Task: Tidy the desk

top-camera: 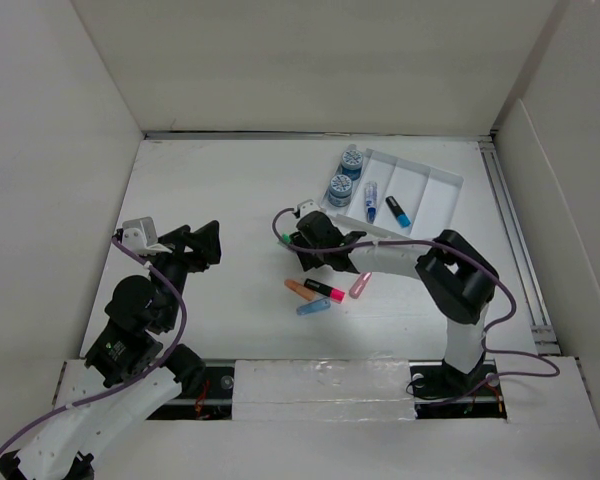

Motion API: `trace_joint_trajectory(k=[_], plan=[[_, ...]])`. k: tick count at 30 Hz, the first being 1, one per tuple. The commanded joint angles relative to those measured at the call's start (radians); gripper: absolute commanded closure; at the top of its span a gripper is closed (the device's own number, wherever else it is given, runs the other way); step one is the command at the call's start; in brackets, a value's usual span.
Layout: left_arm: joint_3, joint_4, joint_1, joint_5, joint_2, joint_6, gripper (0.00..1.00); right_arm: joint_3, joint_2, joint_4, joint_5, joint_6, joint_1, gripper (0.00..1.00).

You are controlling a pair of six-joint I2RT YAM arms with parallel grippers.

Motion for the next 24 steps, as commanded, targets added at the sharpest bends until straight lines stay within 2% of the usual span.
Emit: trace_joint_trajectory(k=[1, 6, 12, 17, 18, 19, 20, 21, 22, 24], plan=[[-0.005, 0.039, 0.004, 0.007, 0.000, 0.009, 0.36, 0.048, -0.024, 0.008, -0.024, -0.008, -0.029, 0.43], [-0.004, 0.036, 0.004, 0.012, 0.003, 0.009, 0.36, 0.099, 0.031, 0.009, -0.062, -0.022, -0.047, 0.37], [-0.005, 0.038, 0.004, 0.007, -0.006, 0.009, 0.36, 0.151, 0.100, -0.014, -0.121, -0.037, -0.056, 0.40], [-0.005, 0.039, 0.004, 0.009, -0.009, 0.009, 0.36, 0.125, 0.100, 0.000, -0.153, -0.027, -0.056, 0.42], [-0.005, 0.038, 0.004, 0.012, -0.006, 0.008, 0.36, 0.113, 0.100, 0.008, -0.148, -0.023, -0.056, 0.53], [-0.005, 0.038, 0.004, 0.012, -0.006, 0.008, 0.36, 0.108, 0.099, 0.008, -0.148, -0.023, -0.056, 0.53], [-0.005, 0.036, 0.004, 0.013, -0.008, 0.008, 0.36, 0.105, 0.100, 0.006, -0.141, -0.017, -0.056, 0.58], [-0.005, 0.038, 0.004, 0.013, -0.008, 0.008, 0.36, 0.103, 0.099, 0.005, -0.135, -0.011, -0.056, 0.72], [-0.005, 0.039, 0.004, 0.010, -0.009, 0.008, 0.36, 0.100, 0.094, 0.006, -0.129, -0.005, -0.056, 0.78], [-0.005, 0.038, 0.004, 0.010, -0.003, 0.009, 0.36, 0.077, 0.064, 0.026, -0.127, 0.009, -0.056, 0.85]])
